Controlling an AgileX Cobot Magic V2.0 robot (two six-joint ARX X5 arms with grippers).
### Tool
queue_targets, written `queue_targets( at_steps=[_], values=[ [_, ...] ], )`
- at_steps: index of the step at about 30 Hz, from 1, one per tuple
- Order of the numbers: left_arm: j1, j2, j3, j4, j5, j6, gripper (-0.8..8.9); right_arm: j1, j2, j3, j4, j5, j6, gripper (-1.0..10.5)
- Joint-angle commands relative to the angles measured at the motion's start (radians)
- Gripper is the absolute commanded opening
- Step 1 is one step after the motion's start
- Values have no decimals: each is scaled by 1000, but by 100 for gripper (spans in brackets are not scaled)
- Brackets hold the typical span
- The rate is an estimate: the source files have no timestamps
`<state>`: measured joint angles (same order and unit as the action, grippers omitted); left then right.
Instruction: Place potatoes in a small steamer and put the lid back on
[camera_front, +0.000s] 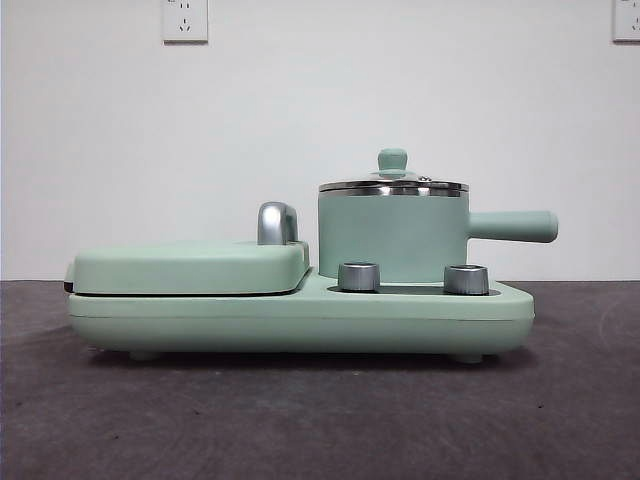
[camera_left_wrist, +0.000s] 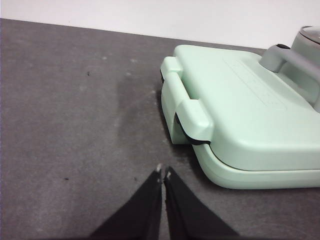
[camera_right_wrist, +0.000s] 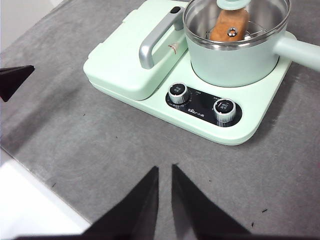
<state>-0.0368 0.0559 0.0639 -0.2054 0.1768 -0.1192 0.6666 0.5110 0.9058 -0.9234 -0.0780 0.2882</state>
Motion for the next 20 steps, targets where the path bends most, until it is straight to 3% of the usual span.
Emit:
queue_targets(
  at_steps=[1,20],
  values=[
    [0,-22,-26,11,-5,13,15,7,1,5,10,1,-8,37],
    [2,-53,-50,24,-49,13,15,7,1,5,11,1,-8,37]
  ],
)
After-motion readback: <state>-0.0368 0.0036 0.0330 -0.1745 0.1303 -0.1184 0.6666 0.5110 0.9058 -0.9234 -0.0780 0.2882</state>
